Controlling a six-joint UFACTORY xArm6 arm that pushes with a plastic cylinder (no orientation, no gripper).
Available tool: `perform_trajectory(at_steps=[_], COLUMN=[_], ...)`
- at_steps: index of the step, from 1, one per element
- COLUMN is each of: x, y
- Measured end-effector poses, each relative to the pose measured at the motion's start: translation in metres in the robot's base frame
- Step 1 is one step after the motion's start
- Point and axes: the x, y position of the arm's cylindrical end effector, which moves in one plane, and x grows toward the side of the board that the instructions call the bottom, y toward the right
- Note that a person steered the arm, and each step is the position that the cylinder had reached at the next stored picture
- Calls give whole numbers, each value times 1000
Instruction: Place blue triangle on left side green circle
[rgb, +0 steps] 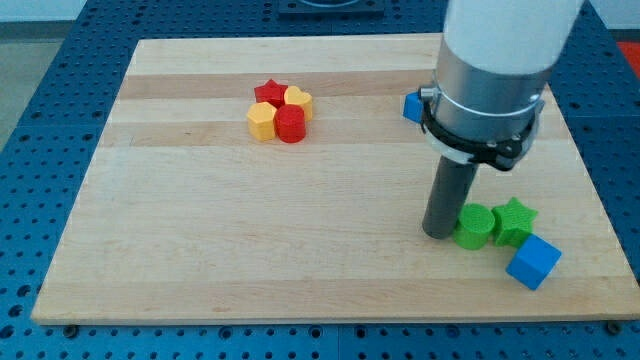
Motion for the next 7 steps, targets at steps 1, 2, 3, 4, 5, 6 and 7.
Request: perform_trajectory(at_steps=[1, 2, 3, 4, 5, 6, 7], x=[7, 19, 35, 33, -12, -65, -99], y=[1, 2, 2, 1, -10, -20, -30])
